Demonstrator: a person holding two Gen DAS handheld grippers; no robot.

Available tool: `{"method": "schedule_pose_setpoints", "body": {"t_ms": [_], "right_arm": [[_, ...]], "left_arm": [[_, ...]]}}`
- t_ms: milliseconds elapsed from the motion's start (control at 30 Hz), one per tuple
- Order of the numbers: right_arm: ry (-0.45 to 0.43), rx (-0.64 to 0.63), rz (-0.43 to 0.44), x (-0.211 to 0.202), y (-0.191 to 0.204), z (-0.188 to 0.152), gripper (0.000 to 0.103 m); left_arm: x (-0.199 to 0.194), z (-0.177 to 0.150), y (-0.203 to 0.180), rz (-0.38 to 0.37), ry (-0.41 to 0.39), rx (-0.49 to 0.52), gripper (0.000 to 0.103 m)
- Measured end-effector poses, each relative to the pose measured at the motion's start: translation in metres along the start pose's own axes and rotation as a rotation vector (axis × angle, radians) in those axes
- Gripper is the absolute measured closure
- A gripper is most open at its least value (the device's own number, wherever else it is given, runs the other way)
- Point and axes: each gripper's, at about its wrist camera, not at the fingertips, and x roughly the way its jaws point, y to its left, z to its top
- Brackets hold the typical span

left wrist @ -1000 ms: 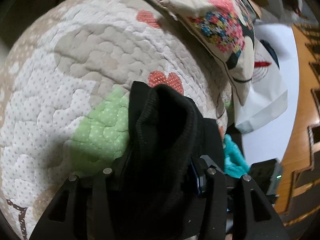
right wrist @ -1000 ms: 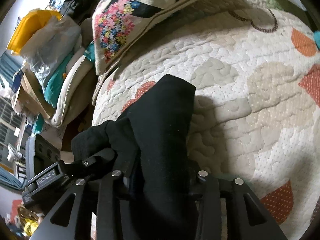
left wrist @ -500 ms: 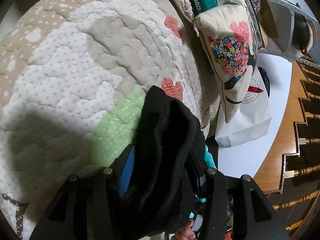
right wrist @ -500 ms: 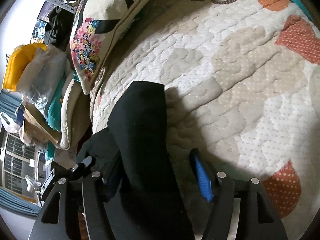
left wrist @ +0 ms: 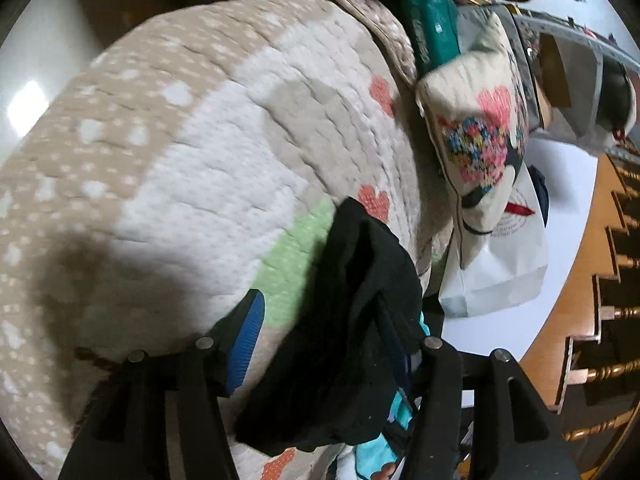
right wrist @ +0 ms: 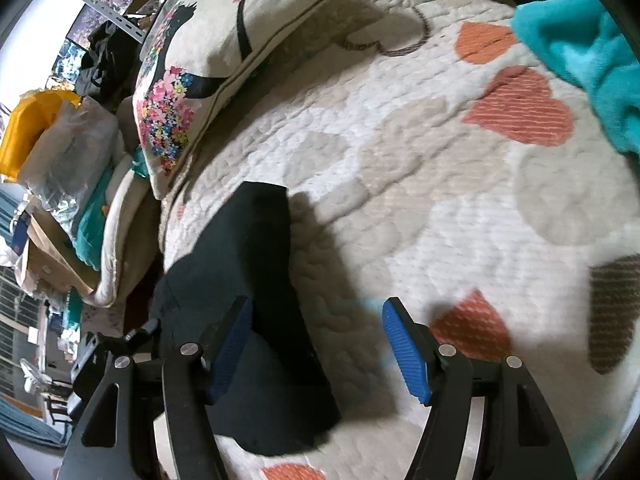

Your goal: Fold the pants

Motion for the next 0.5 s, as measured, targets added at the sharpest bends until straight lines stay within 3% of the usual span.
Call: {"method": "schedule_pose_setpoints", "body": {"t_ms": [267, 500], "right_arm": [[0.040, -0.010, -0.007, -0.028, -0.009, -0.044, 0.030], [0.054, -0.037, 0.035, -0.055, -0.003, -0.098, 0.030]], "left_arm": [[-0.025, -0.030, -0.008, 0.136, -0.050, 0.065, 0.046], [-0.045, -0.096, -0.017, 0.323, -0.099, 0.276, 0.045]]}}
